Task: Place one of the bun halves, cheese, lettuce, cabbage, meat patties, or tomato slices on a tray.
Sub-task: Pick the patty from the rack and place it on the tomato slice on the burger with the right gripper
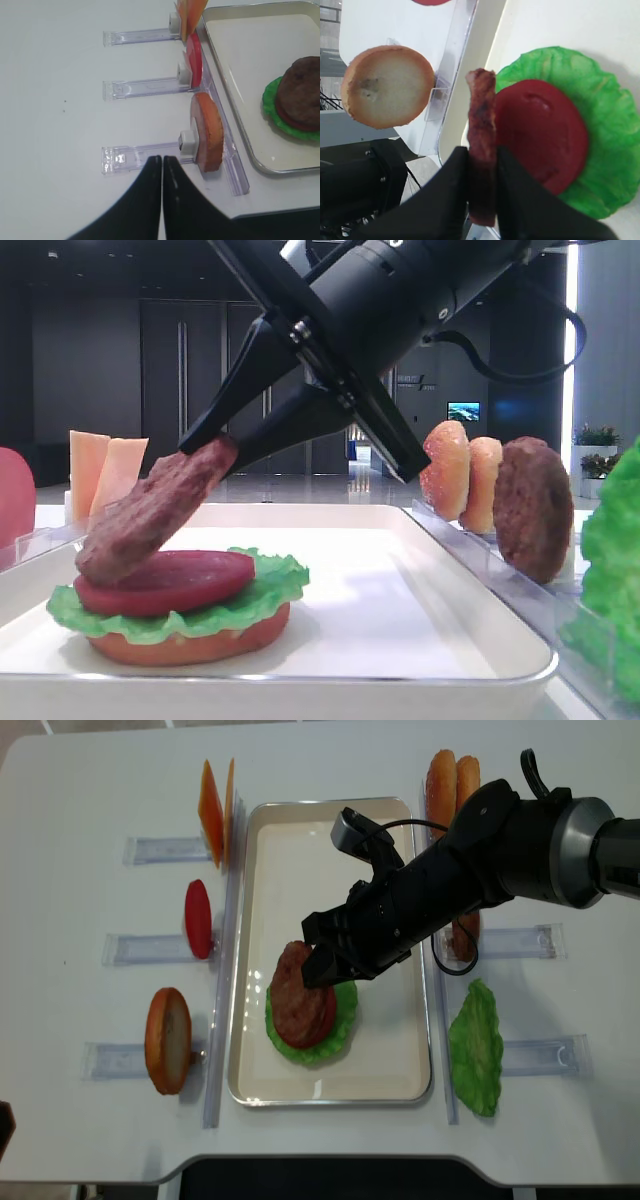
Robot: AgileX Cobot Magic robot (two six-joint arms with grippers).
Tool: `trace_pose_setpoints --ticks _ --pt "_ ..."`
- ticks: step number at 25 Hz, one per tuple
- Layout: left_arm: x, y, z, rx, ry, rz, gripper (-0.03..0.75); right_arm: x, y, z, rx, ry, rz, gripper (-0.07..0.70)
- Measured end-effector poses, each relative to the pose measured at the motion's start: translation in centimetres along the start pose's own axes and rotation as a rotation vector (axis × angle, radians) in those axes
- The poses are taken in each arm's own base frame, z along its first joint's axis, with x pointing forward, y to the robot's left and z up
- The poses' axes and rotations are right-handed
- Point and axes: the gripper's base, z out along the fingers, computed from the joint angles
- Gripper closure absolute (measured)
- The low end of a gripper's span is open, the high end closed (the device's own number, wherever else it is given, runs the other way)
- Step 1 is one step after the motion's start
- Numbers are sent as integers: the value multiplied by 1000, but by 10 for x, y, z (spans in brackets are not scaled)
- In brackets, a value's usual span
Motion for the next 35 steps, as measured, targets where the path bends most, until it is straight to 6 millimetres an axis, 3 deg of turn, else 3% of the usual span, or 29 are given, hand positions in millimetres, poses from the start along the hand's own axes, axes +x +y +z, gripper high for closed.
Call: trace_pose_setpoints --ticks 9,16,19,35 --pt "0 0 0 0 0 0 716 0 0 0 1 0 1 482" --pt "0 0 0 0 0 0 716 0 0 0 3 1 -2 265" --pt "0 0 0 0 0 0 716 0 -1 0 6 -1 2 212" --pt "0 0 0 0 0 0 716 1 -5 -6 109 6 9 187"
